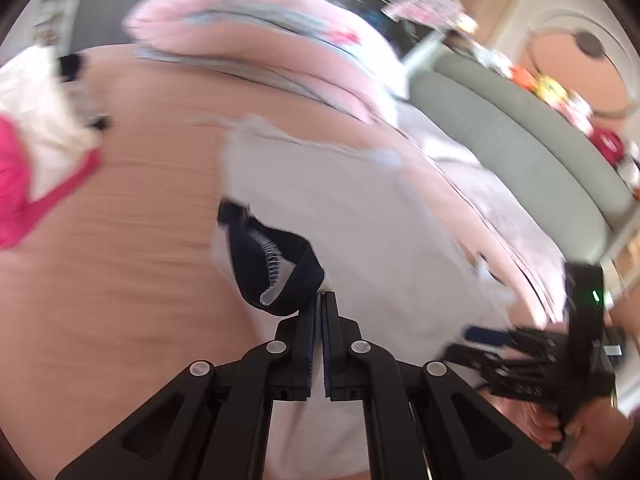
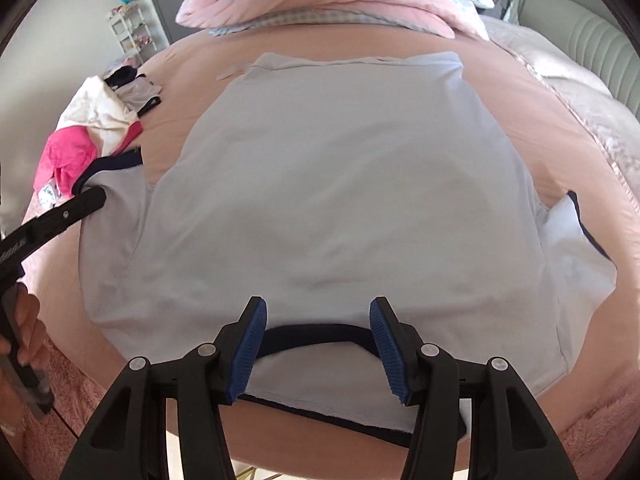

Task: Fold clothes
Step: 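Lay the sleeve onto the folded shirt with the left gripper and release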

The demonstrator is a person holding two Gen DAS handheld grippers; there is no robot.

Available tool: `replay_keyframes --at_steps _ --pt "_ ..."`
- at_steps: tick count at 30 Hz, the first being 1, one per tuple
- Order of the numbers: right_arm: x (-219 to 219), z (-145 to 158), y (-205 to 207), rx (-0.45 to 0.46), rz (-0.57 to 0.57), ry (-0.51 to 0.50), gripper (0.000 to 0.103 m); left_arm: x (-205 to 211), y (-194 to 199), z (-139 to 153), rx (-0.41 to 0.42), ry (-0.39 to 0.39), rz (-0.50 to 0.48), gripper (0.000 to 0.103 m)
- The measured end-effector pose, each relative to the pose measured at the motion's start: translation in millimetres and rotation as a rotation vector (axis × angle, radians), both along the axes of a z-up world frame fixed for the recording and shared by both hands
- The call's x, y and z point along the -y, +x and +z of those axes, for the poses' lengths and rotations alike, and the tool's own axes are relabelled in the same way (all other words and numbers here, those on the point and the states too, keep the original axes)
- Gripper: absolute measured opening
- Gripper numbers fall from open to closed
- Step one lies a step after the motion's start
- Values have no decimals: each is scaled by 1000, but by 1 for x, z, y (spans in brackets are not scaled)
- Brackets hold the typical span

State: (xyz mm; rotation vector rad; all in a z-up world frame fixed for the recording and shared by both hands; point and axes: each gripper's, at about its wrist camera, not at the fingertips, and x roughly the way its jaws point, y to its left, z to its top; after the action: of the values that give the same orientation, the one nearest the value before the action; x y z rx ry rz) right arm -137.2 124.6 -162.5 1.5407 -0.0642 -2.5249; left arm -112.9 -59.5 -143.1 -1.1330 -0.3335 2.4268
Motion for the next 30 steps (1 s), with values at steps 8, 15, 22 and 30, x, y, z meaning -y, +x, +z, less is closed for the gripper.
replay_keyframes --at_steps 8,15,22,30 --pt "-6 -5 -4 14 2 -4 54 -21 -9 -32 101 28 -144 19" --pt "46 15 -25 -42 197 -5 54 45 -14 -23 -19 118 70 40" --pt "91 -20 -64 -65 280 332 54 19 -28 -60 102 -107 -9 25" --pt "66 10 -57 -55 237 142 57 26 -12 -34 26 -127 -37 25"
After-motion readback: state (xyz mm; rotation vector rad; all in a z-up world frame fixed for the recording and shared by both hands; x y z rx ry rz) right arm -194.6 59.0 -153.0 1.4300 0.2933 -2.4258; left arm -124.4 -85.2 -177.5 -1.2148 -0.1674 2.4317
